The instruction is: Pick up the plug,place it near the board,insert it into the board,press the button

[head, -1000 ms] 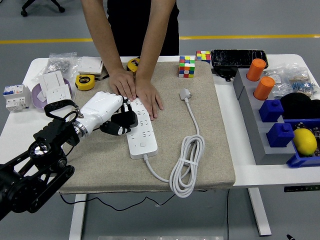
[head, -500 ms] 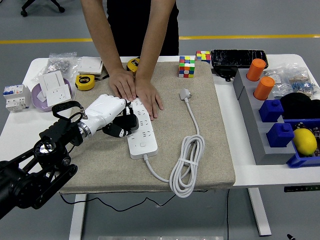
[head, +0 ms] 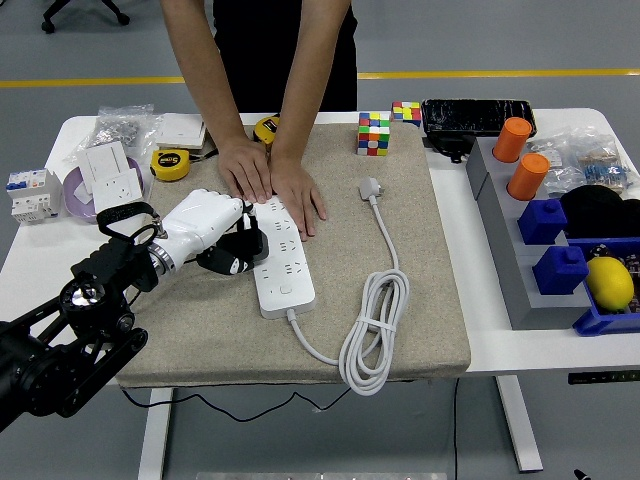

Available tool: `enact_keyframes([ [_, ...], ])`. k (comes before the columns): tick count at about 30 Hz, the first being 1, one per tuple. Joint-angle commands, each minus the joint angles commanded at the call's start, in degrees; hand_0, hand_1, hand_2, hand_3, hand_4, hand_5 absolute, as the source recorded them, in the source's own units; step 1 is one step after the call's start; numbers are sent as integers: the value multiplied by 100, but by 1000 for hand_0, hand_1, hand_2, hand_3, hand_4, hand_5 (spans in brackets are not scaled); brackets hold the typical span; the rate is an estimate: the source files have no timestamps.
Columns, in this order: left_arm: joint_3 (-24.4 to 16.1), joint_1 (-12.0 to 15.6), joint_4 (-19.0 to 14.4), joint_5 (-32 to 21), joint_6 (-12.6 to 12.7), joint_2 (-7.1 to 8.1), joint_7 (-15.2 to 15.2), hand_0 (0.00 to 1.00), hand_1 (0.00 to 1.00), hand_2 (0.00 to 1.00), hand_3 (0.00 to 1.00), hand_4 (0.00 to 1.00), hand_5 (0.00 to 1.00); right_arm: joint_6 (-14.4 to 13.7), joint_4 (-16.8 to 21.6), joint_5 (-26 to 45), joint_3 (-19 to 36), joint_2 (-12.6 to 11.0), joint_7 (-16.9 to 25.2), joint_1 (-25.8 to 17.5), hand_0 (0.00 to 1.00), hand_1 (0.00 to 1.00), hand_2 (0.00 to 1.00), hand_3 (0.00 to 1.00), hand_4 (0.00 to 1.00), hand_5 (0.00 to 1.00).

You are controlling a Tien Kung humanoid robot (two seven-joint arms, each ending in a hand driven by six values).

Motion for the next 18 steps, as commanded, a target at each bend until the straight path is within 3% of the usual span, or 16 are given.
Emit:
enact_keyframes([
  [18,87,-45,80,0,-28,-43,14,488,511,427,486,542,2,-1,0,4,2,-7,-1,6,865,770,760,793,998,868],
])
